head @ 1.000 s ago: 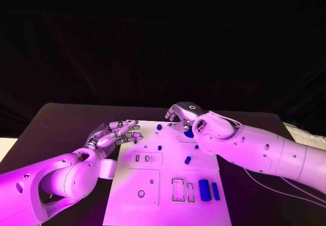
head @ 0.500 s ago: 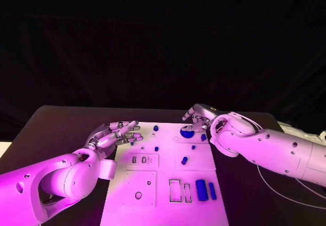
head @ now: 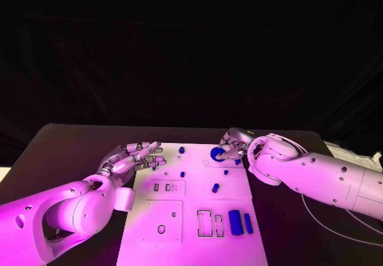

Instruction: Assemble the parts on the task board

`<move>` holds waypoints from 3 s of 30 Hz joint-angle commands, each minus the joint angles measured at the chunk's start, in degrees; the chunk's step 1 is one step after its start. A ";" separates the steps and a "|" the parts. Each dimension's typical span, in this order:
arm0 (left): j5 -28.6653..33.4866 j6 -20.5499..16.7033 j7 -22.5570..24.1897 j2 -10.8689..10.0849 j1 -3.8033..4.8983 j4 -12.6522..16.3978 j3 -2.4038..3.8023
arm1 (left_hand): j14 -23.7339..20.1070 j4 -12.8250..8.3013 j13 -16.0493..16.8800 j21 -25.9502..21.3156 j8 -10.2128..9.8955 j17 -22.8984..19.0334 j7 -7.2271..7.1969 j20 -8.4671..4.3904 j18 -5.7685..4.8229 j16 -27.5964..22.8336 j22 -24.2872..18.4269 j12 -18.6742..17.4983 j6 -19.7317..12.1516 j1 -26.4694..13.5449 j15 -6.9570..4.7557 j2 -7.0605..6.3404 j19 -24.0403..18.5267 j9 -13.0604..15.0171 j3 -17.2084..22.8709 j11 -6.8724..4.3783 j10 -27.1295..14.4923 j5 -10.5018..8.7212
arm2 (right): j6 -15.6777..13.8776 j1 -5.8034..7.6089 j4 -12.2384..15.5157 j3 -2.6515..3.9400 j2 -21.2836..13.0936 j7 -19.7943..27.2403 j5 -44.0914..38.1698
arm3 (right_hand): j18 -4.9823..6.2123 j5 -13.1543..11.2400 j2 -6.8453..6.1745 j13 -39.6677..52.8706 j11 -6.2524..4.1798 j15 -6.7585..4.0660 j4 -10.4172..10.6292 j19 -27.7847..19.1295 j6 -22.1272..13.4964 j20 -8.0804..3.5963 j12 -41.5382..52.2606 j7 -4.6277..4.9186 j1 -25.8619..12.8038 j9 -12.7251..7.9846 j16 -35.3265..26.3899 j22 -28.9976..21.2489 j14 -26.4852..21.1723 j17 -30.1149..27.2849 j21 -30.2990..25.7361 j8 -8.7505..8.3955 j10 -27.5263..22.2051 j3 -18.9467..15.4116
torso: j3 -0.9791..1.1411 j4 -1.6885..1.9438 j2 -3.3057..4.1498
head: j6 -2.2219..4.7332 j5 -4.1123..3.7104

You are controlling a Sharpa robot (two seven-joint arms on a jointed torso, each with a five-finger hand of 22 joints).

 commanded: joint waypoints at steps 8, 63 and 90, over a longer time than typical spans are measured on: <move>0.08 1.14 0.24 0.03 0.06 0.02 0.04 | -0.15 -0.33 -0.06 -0.28 -0.16 0.09 0.21 -0.10 0.56 -0.21 -0.08 -0.10 -0.20 0.14 0.07 0.46 0.43 -0.05 0.11 0.12 -0.44 -0.29 | 1.66 -0.19 -0.52 0.09 0.08 -1.83 -2.23 | -0.97 0.58 0.23 1.14 -0.01 0.38 0.16 2.30 0.23 0.50 1.08 -0.06 0.81 0.13 0.48 7.42 4.65 7.74 0.41 0.45 0.53 -0.39 | -0.02 0.00 0.08 | -0.38 0.13; 0.08 1.23 0.35 0.15 0.05 -0.11 0.03 | -0.05 -1.48 -0.05 -0.48 -0.25 0.50 0.18 -0.16 0.59 -0.47 -0.18 -0.03 -0.24 0.93 0.01 0.52 0.62 -0.02 0.22 0.09 -0.60 -0.28 | -6.08 -1.49 4.86 1.96 5.83 0.09 -7.58 | -1.63 1.55 4.07 7.46 -1.37 -0.75 -0.57 3.79 5.60 -0.50 6.40 -1.61 2.86 1.43 0.85 10.64 4.74 8.43 1.82 2.55 3.00 5.09 | -0.10 0.34 0.13 | -1.34 0.95; 0.08 1.84 0.41 0.81 0.06 0.01 0.04 | -0.31 -1.64 -0.07 -0.75 -0.36 0.68 0.48 -0.08 0.51 -0.80 -0.31 -0.07 -0.43 0.61 0.17 0.69 0.48 -0.05 0.07 0.29 -0.82 -0.31 | -1.78 -1.82 -1.28 1.07 13.84 0.64 -8.23 | -1.65 0.31 3.03 7.03 -0.84 -0.39 -0.99 3.80 4.02 -0.30 5.36 -0.91 2.10 1.20 0.64 10.73 4.64 7.95 1.84 1.29 2.47 5.86 | 0.05 0.28 0.25 | -1.68 2.23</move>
